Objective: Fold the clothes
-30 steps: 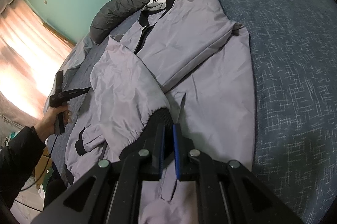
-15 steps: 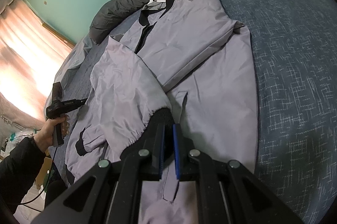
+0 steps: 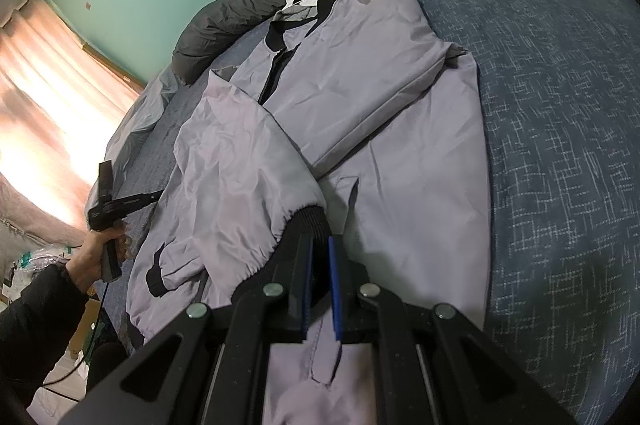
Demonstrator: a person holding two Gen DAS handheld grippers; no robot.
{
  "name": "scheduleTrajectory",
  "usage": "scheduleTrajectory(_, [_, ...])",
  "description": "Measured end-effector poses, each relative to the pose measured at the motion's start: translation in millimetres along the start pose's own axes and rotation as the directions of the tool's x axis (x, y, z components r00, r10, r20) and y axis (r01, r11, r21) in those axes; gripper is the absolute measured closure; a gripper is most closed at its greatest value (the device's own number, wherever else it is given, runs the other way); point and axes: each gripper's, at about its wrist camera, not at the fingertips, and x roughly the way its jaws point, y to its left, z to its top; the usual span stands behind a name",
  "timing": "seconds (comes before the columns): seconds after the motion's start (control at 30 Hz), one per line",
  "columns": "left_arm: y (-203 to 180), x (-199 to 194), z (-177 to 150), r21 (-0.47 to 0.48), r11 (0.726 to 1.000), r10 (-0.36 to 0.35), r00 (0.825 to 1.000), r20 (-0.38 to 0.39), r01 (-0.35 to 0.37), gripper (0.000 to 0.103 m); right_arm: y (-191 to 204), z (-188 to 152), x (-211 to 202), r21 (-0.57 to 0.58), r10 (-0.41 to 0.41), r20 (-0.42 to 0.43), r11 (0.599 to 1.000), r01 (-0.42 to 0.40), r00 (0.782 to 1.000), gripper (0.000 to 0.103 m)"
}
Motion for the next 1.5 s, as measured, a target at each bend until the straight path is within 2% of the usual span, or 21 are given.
scheduleTrajectory(0.1, [6.4,-7.4,-3.3,-0.080,0.994,-0.079,0.997,0.009,0.079,0.101,0.1,-0.8,-0.2,0.002,0.001,-0.002,1.000,-0.001,1.000,0.095])
scheduleTrajectory(0.13, [8.8,-6.3,-4.3,-0.101,0.991,-0.088,0.996,0.003,0.088,0.094,0.6,-1.0,-0.1,0.001,0.000,-0.003,1.000,0.000,1.000,0.095])
scheduleTrajectory(0.17, [11.2,-4.7,-5.3,-0.123,0.987,-0.100,0.995,-0.004,0.098,0.081,1.0,-1.2,0.0,0.000,0.000,-0.003,1.000,0.000,1.000,0.095])
scheduleTrajectory(0.23, [15.9,4.8,-8.6,-0.175,0.974,-0.149,0.988,-0.029,0.141,0.068,1.0,-1.3,-0.6,0.002,0.000,-0.003,1.000,0.000,1.000,0.095])
scheduleTrajectory(0.27, [17.1,9.4,-9.8,-0.196,0.968,-0.170,0.985,-0.040,0.159,0.068,1.1,-1.3,-0.9,0.003,0.000,-0.003,1.000,0.000,1.000,0.095])
scheduleTrajectory(0.33, [4.9,15.7,-7.2,-0.178,0.972,-0.162,0.986,-0.043,0.152,0.068,1.4,-1.2,-1.0,0.002,0.000,-0.002,1.000,0.000,1.000,0.095])
scheduleTrajectory(0.4, [5.5,18.4,-11.8,-0.169,0.973,-0.166,0.985,-0.037,0.157,0.081,1.0,-1.1,-0.9,0.002,0.000,-0.002,1.000,0.000,1.000,0.095])
scheduleTrajectory(0.43, [5.4,20.4,-15.0,-0.176,0.970,-0.177,0.983,-0.038,0.168,0.099,0.9,-0.9,-0.5,0.002,0.000,-0.003,1.000,0.000,1.000,0.095])
scheduleTrajectory(0.47, [12.3,15.7,-21.8,-0.174,0.970,-0.180,0.983,-0.040,0.171,0.101,0.8,-0.7,-0.3,0.002,0.001,-0.003,1.000,-0.001,1.000,0.095])
scheduleTrajectory(0.63, [9.2,-5.1,-24.8,-0.093,0.990,-0.108,0.994,-0.016,0.106,0.101,0.9,0.8,-0.7,0.001,0.004,-0.001,1.000,-0.004,1.000,0.095])
scheduleTrajectory(0.87, [2.7,13.7,-18.5,-0.053,0.998,-0.031,0.998,-0.048,0.028,0.101,6.4,1.0,0.2,-0.023,-0.019,-0.013,1.000,0.018,1.000,0.095])
scheduleTrajectory(1.2, [1.8,15.0,-12.5,-0.064,0.998,-0.014,0.997,-0.080,0.009,0.098,4.1,-1.1,4.7,-0.036,-0.059,-0.067,0.998,0.057,0.996,0.095])
scheduleTrajectory(1.4, [-7.1,-12.4,6.5,-0.062,0.998,0.015,1.000,0.001,-0.015,0.098,1.7,-2.7,7.6,-0.037,-0.075,-0.101,0.997,0.072,0.992,0.095])
scheduleTrajectory(1.5, [-10.2,-27.5,24.0,-0.064,0.998,0.005,0.999,0.051,-0.002,0.097,4.9,4.1,-3.3,-0.029,-0.078,-0.064,0.997,0.076,0.995,0.095])
